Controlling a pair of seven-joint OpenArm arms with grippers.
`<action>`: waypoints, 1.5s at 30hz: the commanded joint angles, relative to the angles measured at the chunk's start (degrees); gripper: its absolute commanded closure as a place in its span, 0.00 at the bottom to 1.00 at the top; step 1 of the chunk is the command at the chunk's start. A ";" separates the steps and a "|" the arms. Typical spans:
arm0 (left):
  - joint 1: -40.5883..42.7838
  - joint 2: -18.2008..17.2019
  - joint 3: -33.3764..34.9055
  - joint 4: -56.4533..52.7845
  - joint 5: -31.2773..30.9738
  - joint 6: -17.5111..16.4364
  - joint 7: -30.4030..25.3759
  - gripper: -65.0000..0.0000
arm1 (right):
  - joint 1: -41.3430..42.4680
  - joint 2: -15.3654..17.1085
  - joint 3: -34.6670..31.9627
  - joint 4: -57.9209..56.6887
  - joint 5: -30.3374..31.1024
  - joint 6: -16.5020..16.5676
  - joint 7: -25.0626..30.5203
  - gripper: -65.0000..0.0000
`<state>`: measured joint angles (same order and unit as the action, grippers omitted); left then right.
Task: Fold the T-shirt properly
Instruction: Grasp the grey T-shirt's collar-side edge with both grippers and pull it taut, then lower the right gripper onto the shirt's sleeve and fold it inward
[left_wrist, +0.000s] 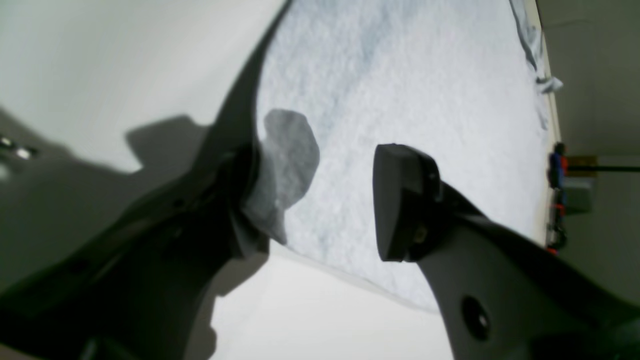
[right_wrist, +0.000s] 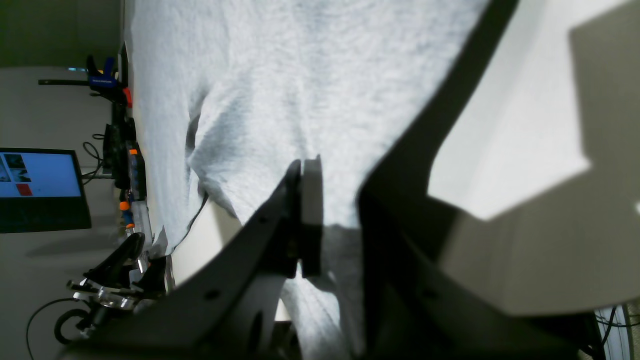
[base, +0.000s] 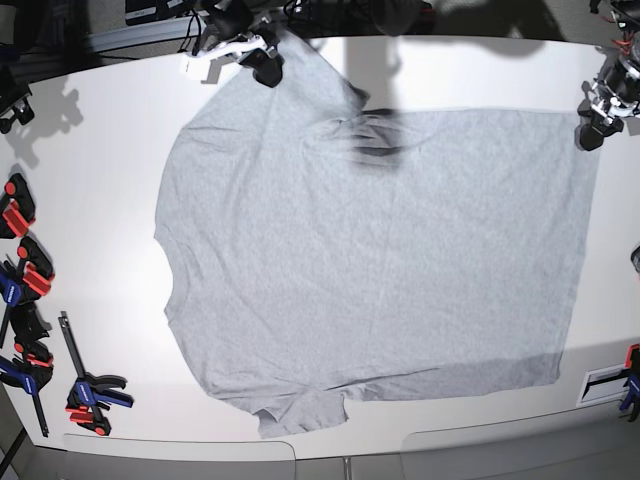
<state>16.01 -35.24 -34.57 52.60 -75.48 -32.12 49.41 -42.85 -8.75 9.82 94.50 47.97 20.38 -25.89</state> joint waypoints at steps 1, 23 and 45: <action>0.33 -0.98 -0.09 0.28 0.35 0.37 1.70 0.51 | -0.79 -0.13 -0.07 0.15 -1.33 -0.59 -1.22 1.00; 6.49 -2.82 -0.33 0.31 -3.34 -4.87 1.16 1.00 | -7.69 0.02 2.80 11.13 -4.28 5.16 -2.58 1.00; 18.93 -2.56 -8.96 0.90 -9.52 -7.88 8.90 1.00 | -22.67 0.17 16.39 20.68 8.07 8.48 -10.47 1.00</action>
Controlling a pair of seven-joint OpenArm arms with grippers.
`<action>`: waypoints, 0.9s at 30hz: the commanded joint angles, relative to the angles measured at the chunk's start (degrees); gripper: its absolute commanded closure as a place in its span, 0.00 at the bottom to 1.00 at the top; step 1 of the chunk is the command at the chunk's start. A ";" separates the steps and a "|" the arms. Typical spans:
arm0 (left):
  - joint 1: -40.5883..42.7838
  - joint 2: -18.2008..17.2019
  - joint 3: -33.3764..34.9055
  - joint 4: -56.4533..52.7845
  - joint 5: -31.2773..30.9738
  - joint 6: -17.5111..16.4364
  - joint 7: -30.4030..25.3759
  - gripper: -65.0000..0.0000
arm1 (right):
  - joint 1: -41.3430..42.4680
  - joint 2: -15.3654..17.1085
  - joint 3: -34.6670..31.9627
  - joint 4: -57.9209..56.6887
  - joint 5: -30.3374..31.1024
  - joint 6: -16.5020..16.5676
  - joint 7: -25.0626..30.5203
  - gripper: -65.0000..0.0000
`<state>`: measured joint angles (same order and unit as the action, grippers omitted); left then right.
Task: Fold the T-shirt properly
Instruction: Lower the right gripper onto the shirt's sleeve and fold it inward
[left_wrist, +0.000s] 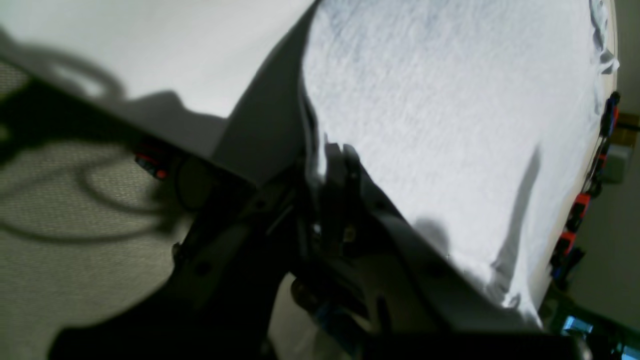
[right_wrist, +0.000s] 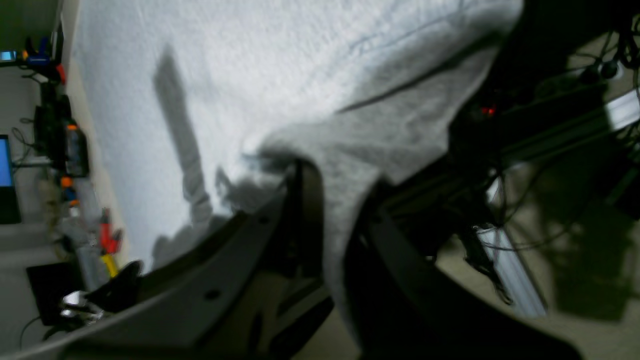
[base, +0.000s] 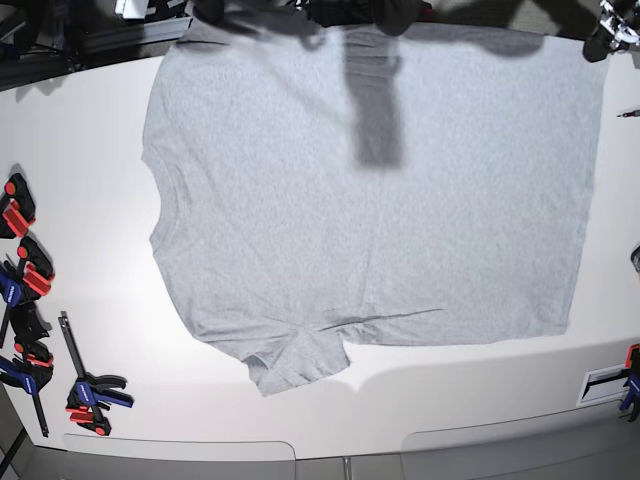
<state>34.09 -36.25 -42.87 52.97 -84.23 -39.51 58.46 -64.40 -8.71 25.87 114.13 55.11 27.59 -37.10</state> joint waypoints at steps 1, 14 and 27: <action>1.14 -1.53 -0.72 0.94 -0.77 -0.49 -0.02 1.00 | -1.55 0.13 0.59 1.40 1.38 1.60 0.44 1.00; -6.16 3.26 1.40 10.43 -0.72 -0.49 -2.58 1.00 | 15.21 1.90 -7.54 8.00 -13.42 -0.42 0.68 1.00; -15.26 4.28 5.20 10.45 10.60 0.48 -9.07 1.00 | 35.65 2.97 -22.73 4.39 -37.20 -6.62 4.04 1.00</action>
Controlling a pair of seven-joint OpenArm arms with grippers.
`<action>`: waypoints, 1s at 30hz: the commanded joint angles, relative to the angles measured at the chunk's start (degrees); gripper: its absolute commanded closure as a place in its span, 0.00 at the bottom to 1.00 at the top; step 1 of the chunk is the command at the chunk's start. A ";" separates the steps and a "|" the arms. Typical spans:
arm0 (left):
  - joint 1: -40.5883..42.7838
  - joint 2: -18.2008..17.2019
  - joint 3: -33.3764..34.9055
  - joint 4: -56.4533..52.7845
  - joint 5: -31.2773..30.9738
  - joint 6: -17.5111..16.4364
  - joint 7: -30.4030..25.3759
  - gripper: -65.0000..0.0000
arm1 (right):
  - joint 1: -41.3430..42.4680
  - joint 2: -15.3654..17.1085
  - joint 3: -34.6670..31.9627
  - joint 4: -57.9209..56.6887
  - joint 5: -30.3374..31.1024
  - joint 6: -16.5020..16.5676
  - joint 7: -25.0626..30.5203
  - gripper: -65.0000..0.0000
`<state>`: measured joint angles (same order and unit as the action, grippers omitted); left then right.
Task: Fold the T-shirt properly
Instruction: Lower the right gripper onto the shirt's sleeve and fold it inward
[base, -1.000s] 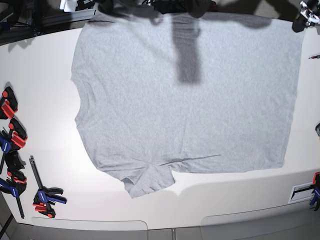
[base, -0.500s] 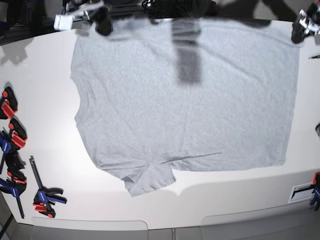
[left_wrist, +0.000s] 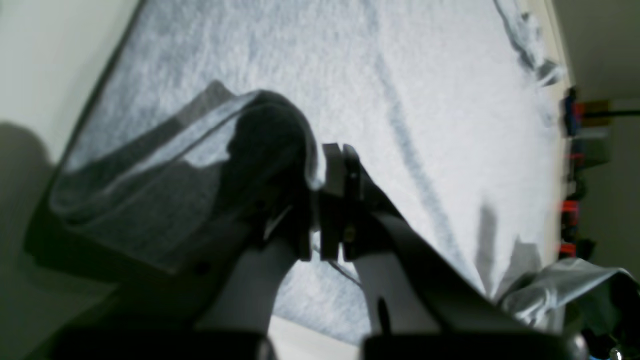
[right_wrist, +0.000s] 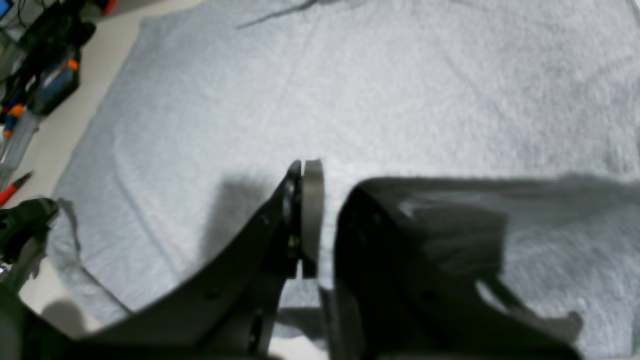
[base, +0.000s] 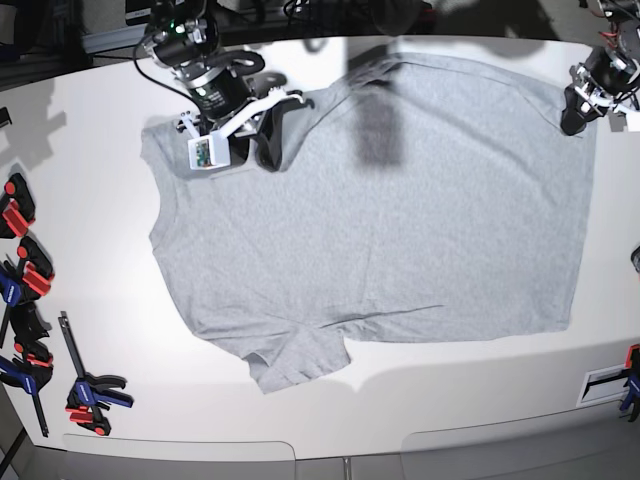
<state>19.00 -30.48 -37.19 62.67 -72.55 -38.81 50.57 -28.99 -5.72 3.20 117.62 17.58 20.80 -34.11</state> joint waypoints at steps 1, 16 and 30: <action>-0.48 -1.66 -0.48 0.74 -0.87 -0.22 -1.79 1.00 | 1.18 -0.02 -0.07 -0.66 0.33 0.17 1.11 1.00; -3.15 -2.10 -0.48 0.74 5.14 1.60 -7.80 1.00 | 13.14 -0.15 -0.07 -15.87 -5.97 -6.69 6.16 1.00; -3.89 -2.08 -0.70 0.96 7.02 4.76 -15.21 1.00 | 13.14 -0.17 -0.07 -15.87 -9.60 -11.47 9.81 1.00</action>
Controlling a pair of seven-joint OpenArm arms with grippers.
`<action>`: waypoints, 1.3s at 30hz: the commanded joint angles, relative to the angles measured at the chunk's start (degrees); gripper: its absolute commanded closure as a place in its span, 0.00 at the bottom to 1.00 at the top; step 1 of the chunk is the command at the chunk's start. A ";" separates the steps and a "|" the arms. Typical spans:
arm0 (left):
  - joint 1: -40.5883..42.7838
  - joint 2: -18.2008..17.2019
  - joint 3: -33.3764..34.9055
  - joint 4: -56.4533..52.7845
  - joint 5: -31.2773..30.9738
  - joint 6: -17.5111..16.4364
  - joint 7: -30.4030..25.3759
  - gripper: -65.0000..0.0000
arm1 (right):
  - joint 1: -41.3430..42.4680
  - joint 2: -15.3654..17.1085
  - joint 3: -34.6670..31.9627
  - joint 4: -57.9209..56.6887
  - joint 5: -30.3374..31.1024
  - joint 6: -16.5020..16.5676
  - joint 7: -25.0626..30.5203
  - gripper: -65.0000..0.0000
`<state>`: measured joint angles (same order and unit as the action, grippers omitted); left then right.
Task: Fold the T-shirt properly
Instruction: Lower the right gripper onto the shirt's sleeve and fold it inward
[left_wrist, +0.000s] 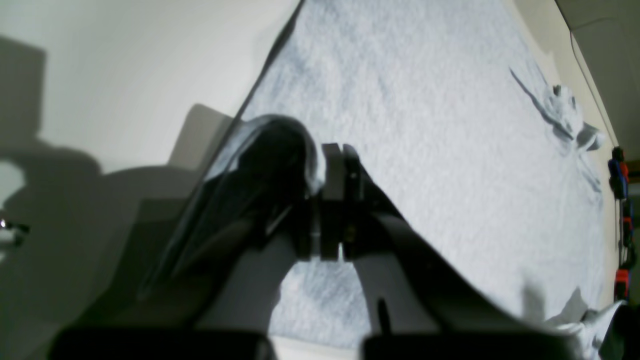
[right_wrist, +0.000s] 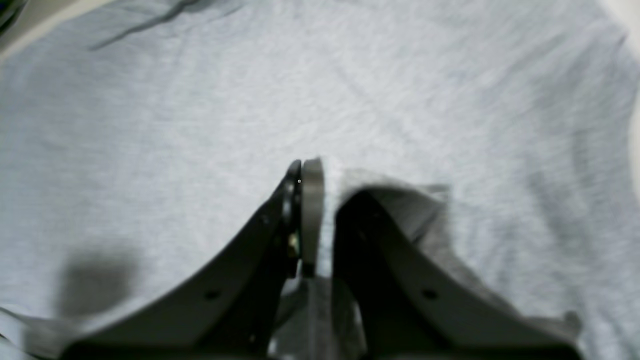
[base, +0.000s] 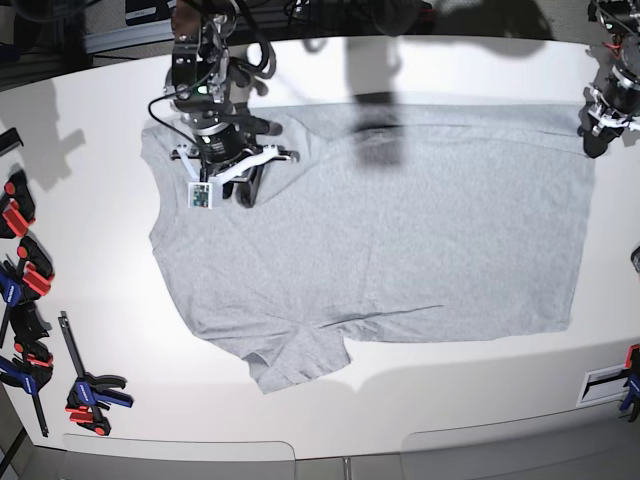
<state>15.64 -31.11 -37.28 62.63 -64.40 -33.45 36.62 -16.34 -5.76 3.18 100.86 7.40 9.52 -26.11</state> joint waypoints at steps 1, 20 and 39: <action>-0.85 -1.44 -0.61 1.01 -1.18 -0.59 -1.31 1.00 | 0.48 -0.13 -0.04 0.90 -0.15 -0.35 2.01 1.00; -2.97 -1.44 -0.61 1.01 2.95 -0.37 -1.51 1.00 | 2.27 -0.15 -0.04 0.90 -0.22 1.03 2.32 1.00; -2.82 -1.62 -4.07 1.66 4.61 -1.53 -0.90 0.71 | 5.53 -0.11 1.25 3.30 -8.96 0.02 0.68 0.44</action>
<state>12.97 -31.09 -40.75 63.18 -58.54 -34.33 36.84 -11.27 -5.76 4.34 102.80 -1.56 10.00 -27.29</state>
